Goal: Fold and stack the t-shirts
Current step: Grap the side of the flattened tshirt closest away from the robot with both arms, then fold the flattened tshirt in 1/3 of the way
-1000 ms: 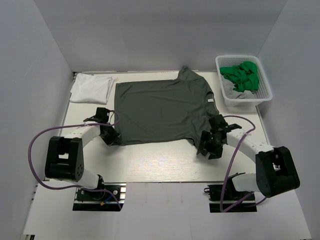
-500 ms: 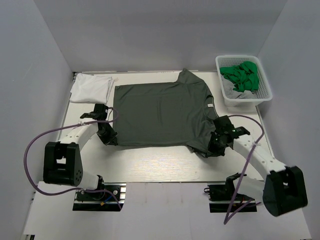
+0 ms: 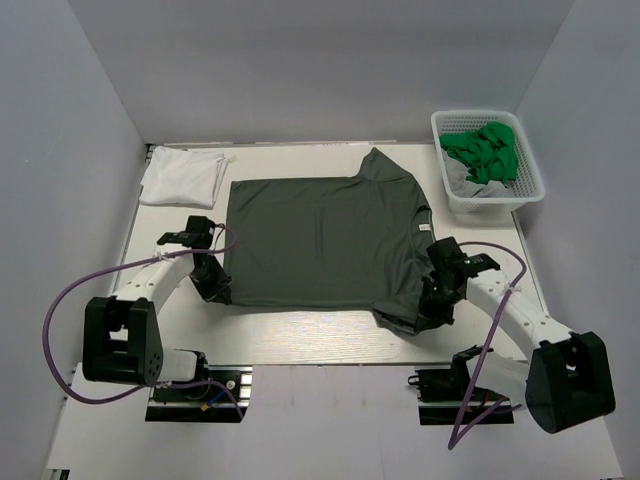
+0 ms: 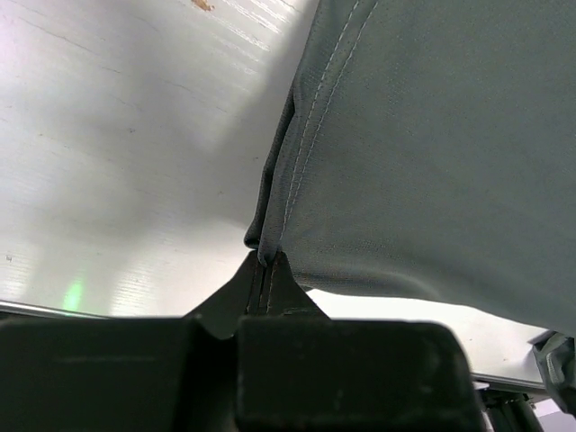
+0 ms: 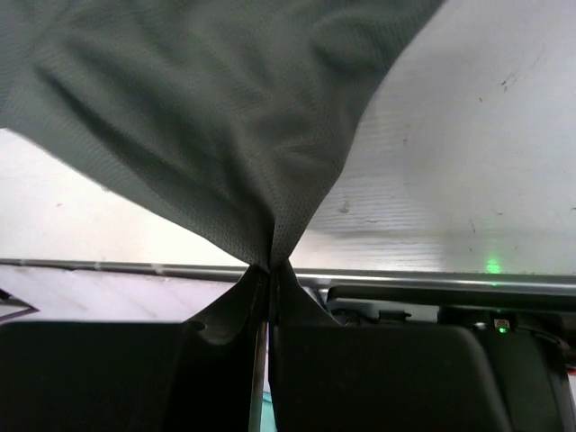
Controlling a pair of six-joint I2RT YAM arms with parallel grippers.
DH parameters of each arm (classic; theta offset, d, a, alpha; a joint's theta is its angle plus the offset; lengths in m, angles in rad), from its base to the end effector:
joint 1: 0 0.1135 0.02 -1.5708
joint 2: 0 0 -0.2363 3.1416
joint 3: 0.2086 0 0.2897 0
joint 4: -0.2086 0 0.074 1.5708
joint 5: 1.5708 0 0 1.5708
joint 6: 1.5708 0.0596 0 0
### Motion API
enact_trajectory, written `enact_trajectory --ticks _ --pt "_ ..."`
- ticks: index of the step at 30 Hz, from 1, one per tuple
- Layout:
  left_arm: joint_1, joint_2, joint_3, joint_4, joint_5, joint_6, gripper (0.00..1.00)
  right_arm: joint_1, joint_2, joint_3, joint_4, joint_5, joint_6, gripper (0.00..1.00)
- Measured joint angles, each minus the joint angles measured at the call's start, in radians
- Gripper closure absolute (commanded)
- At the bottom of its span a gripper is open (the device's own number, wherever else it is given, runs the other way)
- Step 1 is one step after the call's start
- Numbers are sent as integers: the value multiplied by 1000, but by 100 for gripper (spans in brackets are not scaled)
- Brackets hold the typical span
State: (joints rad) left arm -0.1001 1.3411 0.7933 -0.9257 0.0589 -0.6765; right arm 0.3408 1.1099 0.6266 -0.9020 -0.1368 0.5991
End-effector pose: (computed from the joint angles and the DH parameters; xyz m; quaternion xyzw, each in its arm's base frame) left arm 0.2507 -0.0287 0.1143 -0.2824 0.9576 -0.0456 0.0339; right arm 0.2030 0.0806 0.1158 0.1217 0.9859 0.1025 0.0516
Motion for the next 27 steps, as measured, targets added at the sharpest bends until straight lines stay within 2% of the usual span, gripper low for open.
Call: enact_trajectory --ticks 4,9,22,27 --pt "0 13 50 -17 0 3 100 0 44 95 -20 -9 -24 100" --pt "0 53 187 -24 1 17 100 0 139 250 -41 -29 -61 100" --pt "1 422 568 -106 -37 42 100 -63 546 764 -143 2 -151 100" --pt "11 513 666 -124 -44 49 100 -87 679 935 -172 5 -172 100"
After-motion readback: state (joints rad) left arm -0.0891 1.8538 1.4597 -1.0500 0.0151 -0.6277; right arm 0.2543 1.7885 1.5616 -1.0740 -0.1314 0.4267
